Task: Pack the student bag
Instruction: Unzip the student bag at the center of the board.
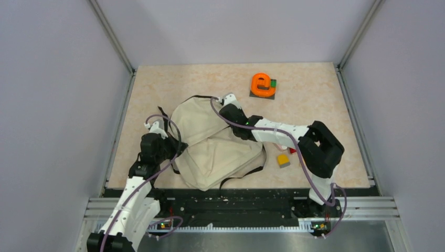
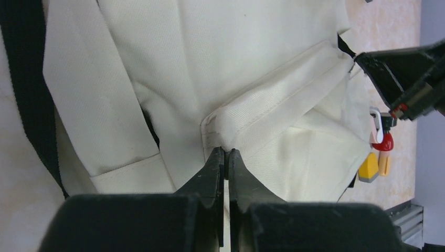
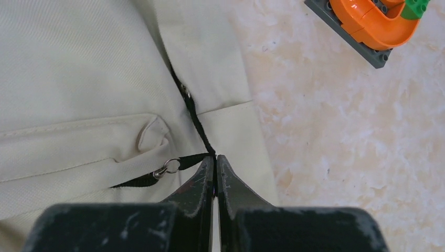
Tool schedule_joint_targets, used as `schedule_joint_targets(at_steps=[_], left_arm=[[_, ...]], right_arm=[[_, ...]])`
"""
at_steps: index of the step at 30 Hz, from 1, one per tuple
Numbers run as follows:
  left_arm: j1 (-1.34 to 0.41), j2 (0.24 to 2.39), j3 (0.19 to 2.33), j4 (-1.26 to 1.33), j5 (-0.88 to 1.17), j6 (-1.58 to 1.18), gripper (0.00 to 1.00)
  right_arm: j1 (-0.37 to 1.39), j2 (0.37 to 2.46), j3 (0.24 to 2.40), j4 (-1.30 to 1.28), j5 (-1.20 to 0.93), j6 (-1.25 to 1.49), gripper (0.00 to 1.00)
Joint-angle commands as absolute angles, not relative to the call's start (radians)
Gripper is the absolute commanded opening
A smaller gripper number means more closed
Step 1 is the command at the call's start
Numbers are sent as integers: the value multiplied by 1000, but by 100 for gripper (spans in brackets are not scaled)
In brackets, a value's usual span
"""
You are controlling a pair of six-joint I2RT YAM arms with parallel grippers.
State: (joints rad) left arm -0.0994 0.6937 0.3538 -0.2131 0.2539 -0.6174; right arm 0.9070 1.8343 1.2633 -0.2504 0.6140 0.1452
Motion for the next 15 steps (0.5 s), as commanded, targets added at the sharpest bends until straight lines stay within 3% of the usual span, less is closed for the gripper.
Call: schedule_joint_targets(at_steps=[1, 15], left_arm=[[-91, 648, 333, -238, 316, -583, 0], [-191, 637, 344, -316, 423, -631, 0]], right_arm=[[816, 1858, 1298, -200, 661, 76, 0], [778, 2077, 1568, -99, 541, 23, 0]])
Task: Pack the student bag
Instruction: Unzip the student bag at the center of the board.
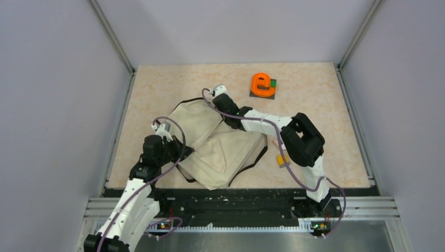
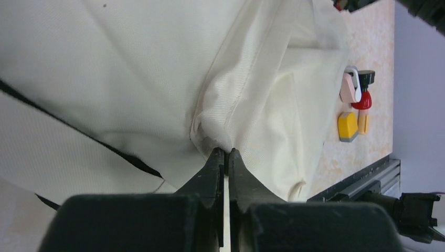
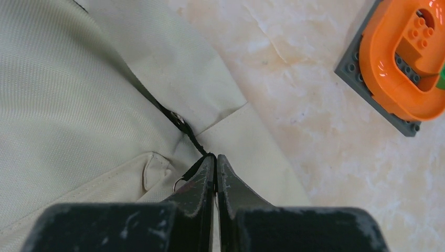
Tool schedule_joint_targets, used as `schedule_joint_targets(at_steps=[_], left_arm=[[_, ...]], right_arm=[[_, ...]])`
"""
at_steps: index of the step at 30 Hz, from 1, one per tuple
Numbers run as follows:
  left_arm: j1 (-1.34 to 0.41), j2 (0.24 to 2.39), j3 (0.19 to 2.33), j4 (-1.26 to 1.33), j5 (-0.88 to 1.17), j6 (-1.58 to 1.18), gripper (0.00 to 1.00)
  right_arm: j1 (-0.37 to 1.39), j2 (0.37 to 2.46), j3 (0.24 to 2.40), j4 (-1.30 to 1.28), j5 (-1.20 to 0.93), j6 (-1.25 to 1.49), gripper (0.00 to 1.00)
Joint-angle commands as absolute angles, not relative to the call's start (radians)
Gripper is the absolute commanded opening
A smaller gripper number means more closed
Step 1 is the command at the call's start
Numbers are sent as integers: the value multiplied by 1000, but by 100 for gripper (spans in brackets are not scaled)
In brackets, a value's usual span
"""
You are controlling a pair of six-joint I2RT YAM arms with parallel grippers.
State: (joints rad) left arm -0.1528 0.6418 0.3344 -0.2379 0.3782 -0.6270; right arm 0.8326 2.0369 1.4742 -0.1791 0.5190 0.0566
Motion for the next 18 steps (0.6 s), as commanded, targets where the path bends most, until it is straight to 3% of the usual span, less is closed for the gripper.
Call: schedule_joint_targets(at_steps=[1, 4, 5, 8, 10, 13, 18], left_arm=[[-201, 640, 349, -325, 423, -635, 0], [-221, 652, 383, -372, 417, -632, 1], [-222, 657, 404, -403, 406, -624, 7], [-222, 658, 460, -455, 341, -620, 42], [-222, 662, 494, -463, 301, -607, 54], [-224, 692, 563, -473, 243, -564, 61], [-247, 801, 634, -403, 265, -501, 66]], right_arm=[[778, 2085, 1588, -104, 520, 28, 0], [779, 2090, 1673, -191, 459, 61, 0], [779, 2081, 1691, -223, 438, 69, 1], [778, 2011, 1695, -296, 382, 86, 33], [778, 1936, 1662, -318, 360, 89, 56], [779, 1816, 1583, -336, 344, 112, 71], [778, 1649, 1418, -360, 345, 197, 78]])
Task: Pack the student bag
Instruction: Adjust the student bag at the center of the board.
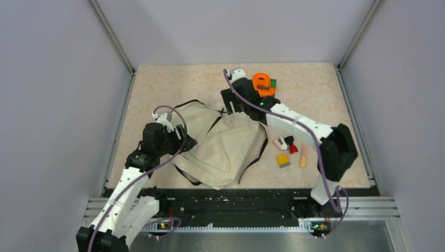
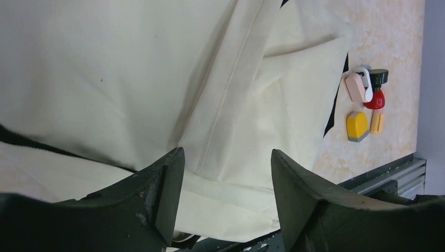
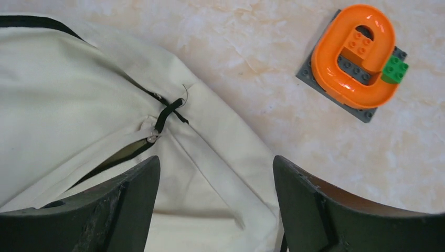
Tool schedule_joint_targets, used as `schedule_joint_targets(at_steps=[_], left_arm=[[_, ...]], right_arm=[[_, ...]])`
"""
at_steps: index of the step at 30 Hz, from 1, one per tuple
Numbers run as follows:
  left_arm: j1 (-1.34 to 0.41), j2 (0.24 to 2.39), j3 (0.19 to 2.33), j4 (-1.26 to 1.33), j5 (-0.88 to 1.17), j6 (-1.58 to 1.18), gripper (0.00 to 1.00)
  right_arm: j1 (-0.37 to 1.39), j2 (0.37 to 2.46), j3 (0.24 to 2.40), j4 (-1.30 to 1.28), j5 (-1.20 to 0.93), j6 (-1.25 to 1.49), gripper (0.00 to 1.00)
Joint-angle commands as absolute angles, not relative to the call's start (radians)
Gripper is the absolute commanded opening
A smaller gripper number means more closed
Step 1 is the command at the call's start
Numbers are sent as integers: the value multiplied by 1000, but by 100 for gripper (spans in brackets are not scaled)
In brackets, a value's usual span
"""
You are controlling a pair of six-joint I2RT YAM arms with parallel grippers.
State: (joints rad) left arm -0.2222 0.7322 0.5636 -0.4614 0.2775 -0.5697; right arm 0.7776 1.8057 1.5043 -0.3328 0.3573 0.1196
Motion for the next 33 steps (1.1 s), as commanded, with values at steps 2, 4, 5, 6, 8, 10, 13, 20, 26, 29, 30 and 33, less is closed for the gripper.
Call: schedule_joint_targets(at_steps=[2, 4, 5, 6, 8, 10, 13, 20, 26, 29, 30, 33], left_arm=[[-283, 857, 665, -385, 239, -474, 68], [-330, 923, 704, -377, 201, -447, 68], [-353, 951, 720, -369, 183, -435, 69], [-375, 976, 734, -358, 173, -424, 69], [-411, 1031, 753, -332, 156, -404, 70], [-432, 1083, 777, -325, 123, -385, 70], [-446, 1139, 799, -320, 60, -364, 71], [-449, 1218, 800, -279, 23, -359, 71], [-449, 1248, 800, -267, -18, -348, 54], [-449, 1255, 802, -286, -72, -361, 33], [-449, 1251, 800, -292, -79, -367, 29], [-449, 1220, 780, -287, -95, -378, 16]], right_arm=[[778, 1598, 1352, -367, 337, 246, 78], [778, 1557, 1276, -363, 313, 301, 79], [778, 1541, 1237, -357, 296, 328, 79], [778, 1522, 1198, -346, 273, 359, 79], [777, 1495, 1123, -310, 224, 412, 79], [778, 1468, 1051, -262, 172, 473, 79], [779, 1437, 957, -211, 129, 550, 79], [782, 1370, 800, -101, 77, 661, 79], [784, 1378, 723, 8, 28, 703, 69], [784, 1394, 718, 56, 19, 697, 49], [784, 1403, 724, 57, 26, 692, 44], [781, 1437, 759, 44, 55, 656, 23]])
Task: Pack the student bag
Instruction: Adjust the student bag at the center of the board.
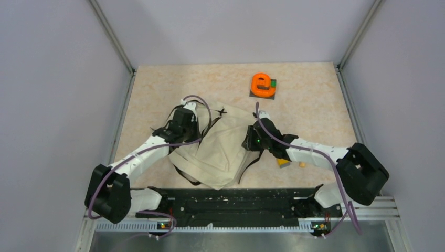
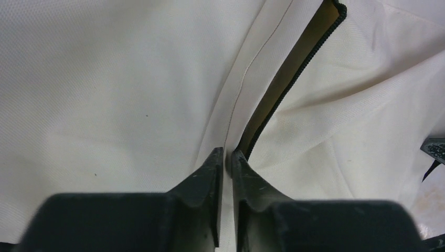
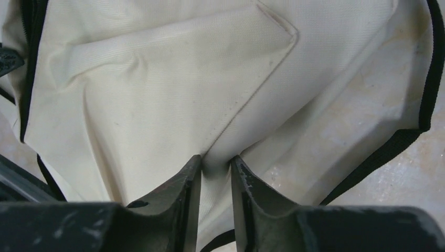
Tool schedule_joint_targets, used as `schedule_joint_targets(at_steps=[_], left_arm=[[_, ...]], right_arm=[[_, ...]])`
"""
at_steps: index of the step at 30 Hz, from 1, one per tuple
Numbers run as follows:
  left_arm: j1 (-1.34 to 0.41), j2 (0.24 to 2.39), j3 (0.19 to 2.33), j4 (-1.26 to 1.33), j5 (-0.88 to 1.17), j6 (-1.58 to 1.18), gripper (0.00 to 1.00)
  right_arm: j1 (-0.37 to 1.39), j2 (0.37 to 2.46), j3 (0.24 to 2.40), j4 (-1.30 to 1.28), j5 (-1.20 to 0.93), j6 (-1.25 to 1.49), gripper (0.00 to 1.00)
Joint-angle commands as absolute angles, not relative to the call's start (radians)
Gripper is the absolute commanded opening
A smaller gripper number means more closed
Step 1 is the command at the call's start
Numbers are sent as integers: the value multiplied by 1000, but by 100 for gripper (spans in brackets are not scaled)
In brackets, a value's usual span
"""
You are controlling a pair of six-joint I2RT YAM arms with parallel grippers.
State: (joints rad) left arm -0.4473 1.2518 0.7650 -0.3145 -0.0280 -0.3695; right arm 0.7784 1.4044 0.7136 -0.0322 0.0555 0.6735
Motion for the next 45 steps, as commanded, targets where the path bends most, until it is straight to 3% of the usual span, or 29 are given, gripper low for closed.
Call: schedule_joint_targets(at_steps=[1, 3, 10, 14, 16, 19, 20, 23, 32, 45], left_arm=[[-449, 1210, 773, -287, -103, -380, 11], [-449, 1186, 764, -298, -113, -389, 2], [-449, 1134, 699, -276, -14, -451, 0], [-444, 1135, 651, -247, -56, -494, 0], [-425, 1149, 636, -233, -68, -505, 0], [-388, 1178, 613, -185, -20, -533, 0], [-382, 1184, 609, -168, -7, -543, 0], [-380, 1193, 589, -124, 51, -568, 0], [-377, 1119, 512, -88, 25, -631, 0], [-377, 1056, 463, -74, 25, -649, 0]], right_arm=[[778, 1448, 776, 35, 71, 641, 16], [764, 1470, 808, 30, 104, 605, 0], [671, 1640, 1004, 48, 229, 385, 0], [640, 1765, 1235, -114, 265, 302, 0], [647, 1783, 1312, -182, 261, 290, 15], [695, 1745, 1323, -192, 292, 285, 48], [720, 1732, 1320, -190, 300, 282, 55], [805, 1720, 1336, -219, 328, 284, 61], [1012, 1799, 1405, -210, 220, 339, 57], [1084, 1906, 1428, -228, 253, 337, 45]])
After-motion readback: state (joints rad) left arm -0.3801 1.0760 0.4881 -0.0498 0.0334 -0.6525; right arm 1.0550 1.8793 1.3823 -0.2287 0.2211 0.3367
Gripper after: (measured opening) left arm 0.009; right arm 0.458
